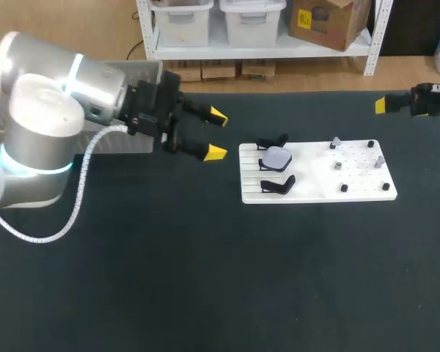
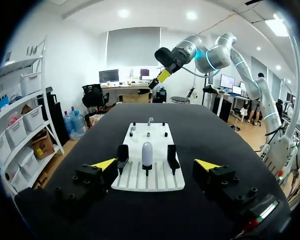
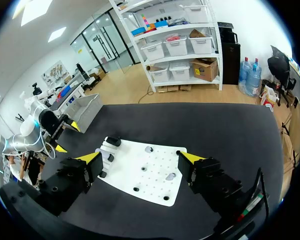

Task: Pick up each earbud case from the left stands, insert the matching earbuds, close the lid, and place the case in the box.

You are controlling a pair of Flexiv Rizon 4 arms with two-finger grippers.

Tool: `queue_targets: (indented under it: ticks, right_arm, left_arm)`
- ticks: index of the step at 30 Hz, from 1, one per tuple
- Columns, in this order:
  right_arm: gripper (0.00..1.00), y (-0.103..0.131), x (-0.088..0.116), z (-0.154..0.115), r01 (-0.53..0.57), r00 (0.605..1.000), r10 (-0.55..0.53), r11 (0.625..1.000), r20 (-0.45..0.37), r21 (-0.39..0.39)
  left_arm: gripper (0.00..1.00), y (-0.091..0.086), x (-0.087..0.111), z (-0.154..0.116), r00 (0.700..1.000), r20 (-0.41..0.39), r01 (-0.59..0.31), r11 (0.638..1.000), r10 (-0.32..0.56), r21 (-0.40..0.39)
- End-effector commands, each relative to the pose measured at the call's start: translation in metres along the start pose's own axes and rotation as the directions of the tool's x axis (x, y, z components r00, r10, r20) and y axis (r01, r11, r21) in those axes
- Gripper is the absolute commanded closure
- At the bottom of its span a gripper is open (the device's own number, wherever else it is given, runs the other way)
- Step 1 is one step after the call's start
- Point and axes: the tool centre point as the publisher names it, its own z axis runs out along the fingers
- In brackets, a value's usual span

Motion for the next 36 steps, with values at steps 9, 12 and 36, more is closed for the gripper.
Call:
queue_targets:
  ticks: [9,12,36]
  right_arm:
    - [0.0,-0.001,0.0,0.0,0.001,1.0,-0.001,1.0,0.0,-0.004]
    - [0.0,-0.001,0.0,0.0,0.001,1.0,-0.001,1.0,0.0,-0.004]
    - [0.0,-0.001,0.0,0.0,0.001,1.0,-0.001,1.0,0.0,-0.004]
  left_arm:
    - [0.1,-0.004,0.012,0.034,1.0,0.015,0.013,0.999,-0.013,0.035]
    - [0.04,-0.004,0.016,0.04,1.0,0.009,0.015,0.999,-0.016,0.043]
    - [0.1,0.005,0.027,0.081,1.0,-0.013,0.021,0.993,-0.019,0.118]
